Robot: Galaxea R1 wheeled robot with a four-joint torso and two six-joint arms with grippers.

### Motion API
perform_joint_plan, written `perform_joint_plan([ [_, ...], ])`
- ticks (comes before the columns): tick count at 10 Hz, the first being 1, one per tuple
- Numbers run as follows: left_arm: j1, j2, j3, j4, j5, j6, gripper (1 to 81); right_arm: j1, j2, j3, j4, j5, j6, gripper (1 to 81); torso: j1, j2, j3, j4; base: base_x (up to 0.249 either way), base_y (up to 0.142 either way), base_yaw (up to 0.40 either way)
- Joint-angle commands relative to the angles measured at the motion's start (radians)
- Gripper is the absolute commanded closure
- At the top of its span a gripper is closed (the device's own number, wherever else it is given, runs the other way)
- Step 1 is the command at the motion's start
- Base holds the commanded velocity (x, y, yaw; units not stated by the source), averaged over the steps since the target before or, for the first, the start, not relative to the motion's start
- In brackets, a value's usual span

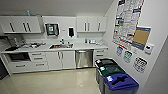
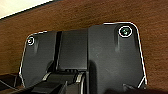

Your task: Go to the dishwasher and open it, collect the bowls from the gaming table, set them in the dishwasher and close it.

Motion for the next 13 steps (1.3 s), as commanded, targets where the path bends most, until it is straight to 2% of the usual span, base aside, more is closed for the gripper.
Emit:
perform_joint_plan([
  [1, -0.051, -0.001, -0.004, 0.0, 0.038, 0.001, 1.0, 0.053, 0.0, 0.001, 0.006, -0.054, -0.001, 1.0, 0.0, 0.0, 0.0, 0.0, 0.133, 0.0, 0.0],
  [11, -0.051, -0.004, -0.004, -0.003, 0.037, -0.001, 1.0, 0.053, 0.002, 0.004, 0.006, -0.054, -0.001, 1.0, 0.0, 0.0, 0.0, 0.0, 0.135, 0.0, 0.0],
  [13, -0.051, -0.003, -0.004, -0.001, 0.037, 0.001, 1.0, 0.051, 0.002, 0.002, 0.006, -0.054, -0.001, 1.0, 0.0, 0.0, 0.0, 0.0, 0.135, 0.062, 0.0],
])
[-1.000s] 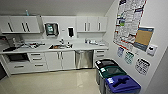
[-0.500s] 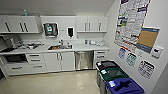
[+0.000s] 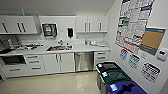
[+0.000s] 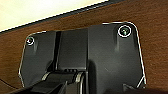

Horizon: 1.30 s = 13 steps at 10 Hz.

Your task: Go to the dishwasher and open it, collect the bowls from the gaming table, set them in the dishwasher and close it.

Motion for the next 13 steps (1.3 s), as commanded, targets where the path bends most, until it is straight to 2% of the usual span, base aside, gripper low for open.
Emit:
perform_joint_plan([
  [1, -0.049, -0.001, -0.005, 0.001, 0.038, -0.001, 1.0, 0.053, 0.004, 0.001, 0.006, -0.054, -0.001, 1.0, 0.0, 0.0, 0.0, 0.0, 0.135, 0.072, 0.0],
  [13, -0.051, -0.005, -0.005, -0.002, 0.038, -0.001, 1.0, 0.055, 0.003, 0.001, 0.006, -0.054, -0.001, 1.0, 0.001, 0.0, 0.0, 0.0, 0.135, 0.082, 0.0],
])
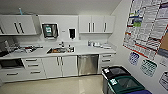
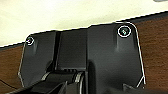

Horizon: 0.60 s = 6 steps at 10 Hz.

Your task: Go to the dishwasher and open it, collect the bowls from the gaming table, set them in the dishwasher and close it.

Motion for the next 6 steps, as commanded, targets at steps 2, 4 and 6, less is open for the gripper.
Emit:
perform_joint_plan([
  [2, -0.048, -0.003, -0.005, -0.002, 0.039, -0.001, 1.0, 0.054, 0.003, 0.002, 0.008, -0.054, -0.001, 1.0, 0.0, 0.0, 0.0, 0.0, 0.135, 0.09, 0.0],
  [4, -0.048, -0.003, -0.005, -0.002, 0.037, -0.001, 1.0, 0.054, 0.003, 0.002, 0.008, -0.054, -0.001, 1.0, 0.0, 0.0, 0.0, 0.0, 0.135, 0.09, 0.0],
  [6, -0.047, -0.003, -0.005, -0.002, 0.037, -0.001, 1.0, 0.053, 0.003, 0.002, 0.006, -0.054, -0.001, 1.0, 0.0, 0.0, 0.0, 0.0, 0.135, 0.085, 0.0],
])
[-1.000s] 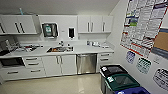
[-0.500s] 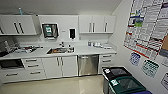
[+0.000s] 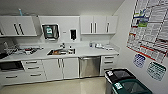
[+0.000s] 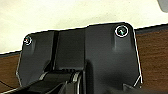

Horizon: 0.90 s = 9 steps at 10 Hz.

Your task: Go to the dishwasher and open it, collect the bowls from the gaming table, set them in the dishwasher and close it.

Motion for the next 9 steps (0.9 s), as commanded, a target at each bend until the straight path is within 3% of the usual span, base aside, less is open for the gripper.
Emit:
perform_joint_plan([
  [1, -0.052, -0.009, -0.006, -0.004, 0.037, -0.001, 1.0, 0.055, 0.008, 0.004, 0.006, -0.053, -0.001, 1.0, 0.0, 0.0, 0.0, 0.0, 0.134, 0.081, 0.0],
  [9, -0.052, -0.007, -0.006, -0.002, 0.037, -0.001, 1.0, 0.053, 0.01, 0.006, 0.006, -0.053, -0.002, 1.0, 0.0, 0.0, 0.0, 0.0, 0.133, 0.08, 0.0],
])
